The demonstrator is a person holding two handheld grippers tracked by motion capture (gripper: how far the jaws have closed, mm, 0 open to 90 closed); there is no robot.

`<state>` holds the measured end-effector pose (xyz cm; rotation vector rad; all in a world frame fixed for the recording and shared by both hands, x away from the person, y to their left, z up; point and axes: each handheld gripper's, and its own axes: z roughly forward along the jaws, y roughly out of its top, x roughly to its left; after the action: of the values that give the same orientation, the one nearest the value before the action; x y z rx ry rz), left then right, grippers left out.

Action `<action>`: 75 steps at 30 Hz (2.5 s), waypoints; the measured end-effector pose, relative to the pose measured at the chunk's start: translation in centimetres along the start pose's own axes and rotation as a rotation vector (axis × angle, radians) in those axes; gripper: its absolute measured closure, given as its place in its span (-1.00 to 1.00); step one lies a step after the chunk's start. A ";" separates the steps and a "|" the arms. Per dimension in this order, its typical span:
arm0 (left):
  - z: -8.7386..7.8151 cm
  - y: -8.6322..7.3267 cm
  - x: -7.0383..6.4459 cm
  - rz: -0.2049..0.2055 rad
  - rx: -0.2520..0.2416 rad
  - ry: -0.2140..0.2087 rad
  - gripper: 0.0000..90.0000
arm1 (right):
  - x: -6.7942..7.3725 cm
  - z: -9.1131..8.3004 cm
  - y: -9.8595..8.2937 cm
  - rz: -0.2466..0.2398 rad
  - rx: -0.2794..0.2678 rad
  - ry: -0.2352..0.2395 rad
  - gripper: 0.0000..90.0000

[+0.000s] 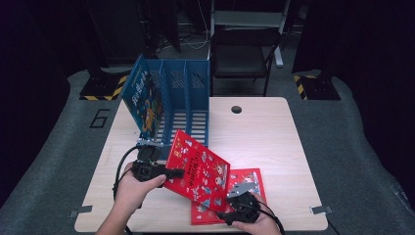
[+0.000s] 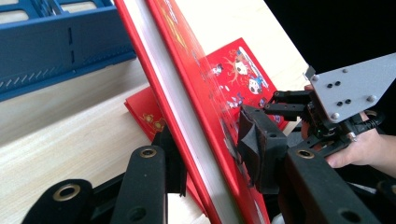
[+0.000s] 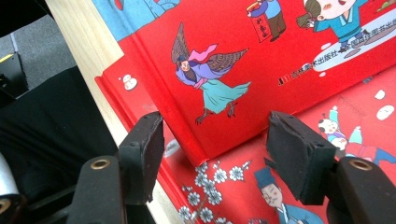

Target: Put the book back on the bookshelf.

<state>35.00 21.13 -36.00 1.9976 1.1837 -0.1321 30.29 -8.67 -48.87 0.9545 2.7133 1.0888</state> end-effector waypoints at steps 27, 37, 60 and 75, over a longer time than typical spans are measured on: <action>-1.6 2.0 0.4 -0.011 -0.031 0.023 0.52 | 0.9 2.5 2.7 0.047 -0.004 0.048 -0.23; -2.0 2.9 0.0 0.000 -0.042 0.014 0.54 | 0.8 3.2 3.1 0.080 -0.029 0.081 -0.22; -2.4 3.0 -3.1 0.068 -0.019 0.046 0.52 | 1.0 3.3 2.6 0.093 -0.069 0.087 -0.20; -3.1 2.9 -3.5 0.073 0.000 0.104 0.60 | 1.0 3.4 2.4 0.086 -0.098 0.079 -0.19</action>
<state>34.36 20.05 -30.64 2.0663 1.1740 0.0088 31.64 -4.74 -49.68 1.0433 2.6731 1.2886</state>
